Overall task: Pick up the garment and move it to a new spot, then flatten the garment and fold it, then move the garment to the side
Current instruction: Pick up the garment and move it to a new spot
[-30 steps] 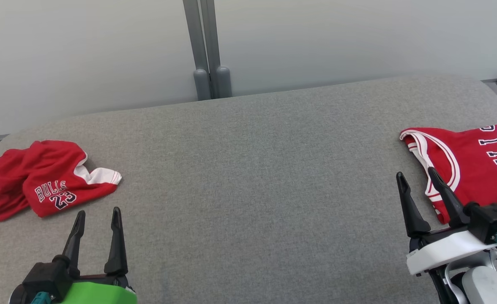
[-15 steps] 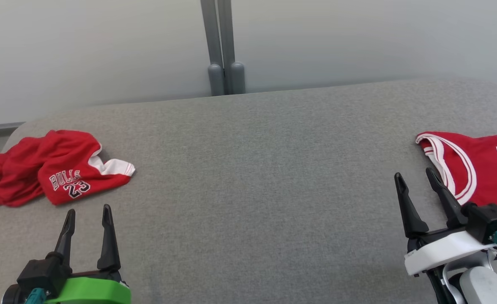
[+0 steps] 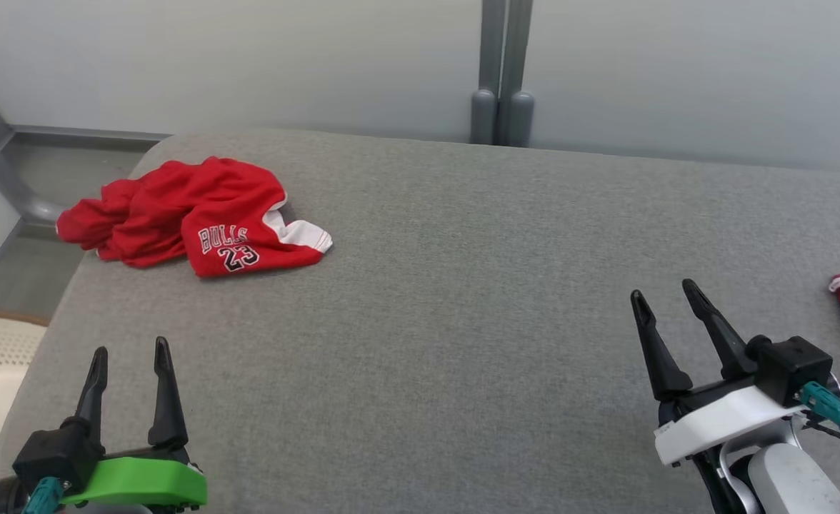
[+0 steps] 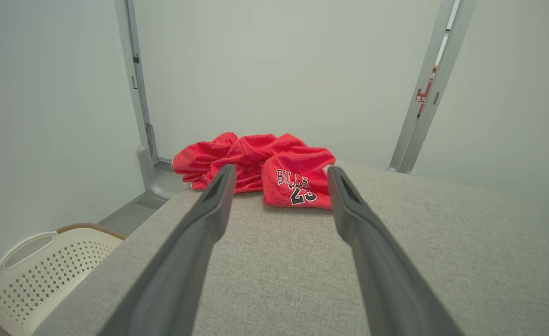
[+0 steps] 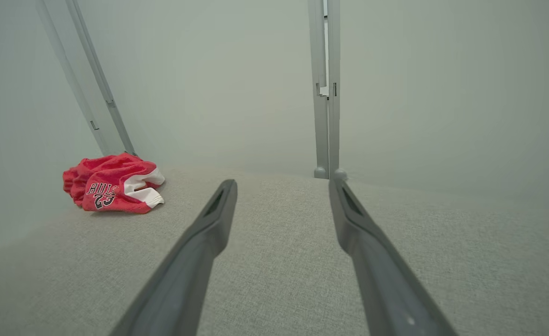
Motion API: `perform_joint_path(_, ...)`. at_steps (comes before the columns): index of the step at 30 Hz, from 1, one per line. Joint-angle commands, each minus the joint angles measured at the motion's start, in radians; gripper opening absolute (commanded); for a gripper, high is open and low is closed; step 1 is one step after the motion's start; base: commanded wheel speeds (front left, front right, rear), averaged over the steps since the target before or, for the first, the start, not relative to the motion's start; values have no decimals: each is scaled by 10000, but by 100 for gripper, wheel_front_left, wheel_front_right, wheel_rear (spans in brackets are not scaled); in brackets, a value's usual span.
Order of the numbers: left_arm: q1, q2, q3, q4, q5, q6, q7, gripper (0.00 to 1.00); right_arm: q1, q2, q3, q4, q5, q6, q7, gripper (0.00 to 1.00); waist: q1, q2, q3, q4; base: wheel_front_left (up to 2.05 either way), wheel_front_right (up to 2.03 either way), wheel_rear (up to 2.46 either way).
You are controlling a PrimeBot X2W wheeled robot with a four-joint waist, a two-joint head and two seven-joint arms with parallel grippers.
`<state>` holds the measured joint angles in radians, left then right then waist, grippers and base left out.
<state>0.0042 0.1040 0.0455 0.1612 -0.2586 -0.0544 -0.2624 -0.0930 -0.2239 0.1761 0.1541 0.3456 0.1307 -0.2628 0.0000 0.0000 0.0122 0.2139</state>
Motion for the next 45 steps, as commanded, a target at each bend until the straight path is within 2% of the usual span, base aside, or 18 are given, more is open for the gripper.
perform_joint_path(1, -41, 55, 77, 38, -81, 81, -20, 100, -134, 40, 39, 39, 33, 2, -24, 100, 0, 0, 137, 847, 0, 0, 0)
perform_joint_path(8, 103, 172, 158, 144, -238, 129, 73, 100, -162, 131, 233, 169, 74, 2, -24, 100, 0, 0, 20, 1323, 0, 0, 0)
perform_joint_path(16, -80, 342, 23, 7, -278, 80, 442, 100, -321, 75, 467, 264, 117, 2, -26, 100, 0, 0, 128, 1254, 0, 0, 0)
perform_joint_path(24, -1578, 875, -129, -92, -630, -223, 1991, 100, -715, 45, 391, -160, -153, 2, -24, 100, 0, 0, 704, 791, 0, 0, 0)
perform_joint_path(27, -2616, 1307, -76, 193, -870, -330, 2851, 100, -876, 120, 324, -436, -336, 2, -26, 100, 0, 0, 1053, 528, 0, 0, 0)
perform_joint_path(29, -3356, 1385, -41, 469, -1276, -442, 3427, 100, -1039, 129, 330, -638, -435, 2, -26, 100, 0, 0, 1299, 357, 0, 0, 0)
perform_joint_path(34, -5151, 2167, 248, 1640, -2269, -639, 4516, 100, -1571, 137, 491, -1055, -697, 2, -26, 100, 0, 0, 2153, -306, 0, 0, 0)
perform_joint_path(40, -6964, 3429, 140, 3333, -2396, -732, 5144, 100, -2610, 109, 823, -1384, -895, 2, -26, 100, 0, 0, 3456, -1214, 0, 0, 0)
perform_joint_path(45, -8085, 4055, -82, 4791, -2788, -757, 5668, 100, -3404, 276, 1043, -1550, -976, 2, -25, 100, 0, 0, 4395, -1937, 0, 0, 0)
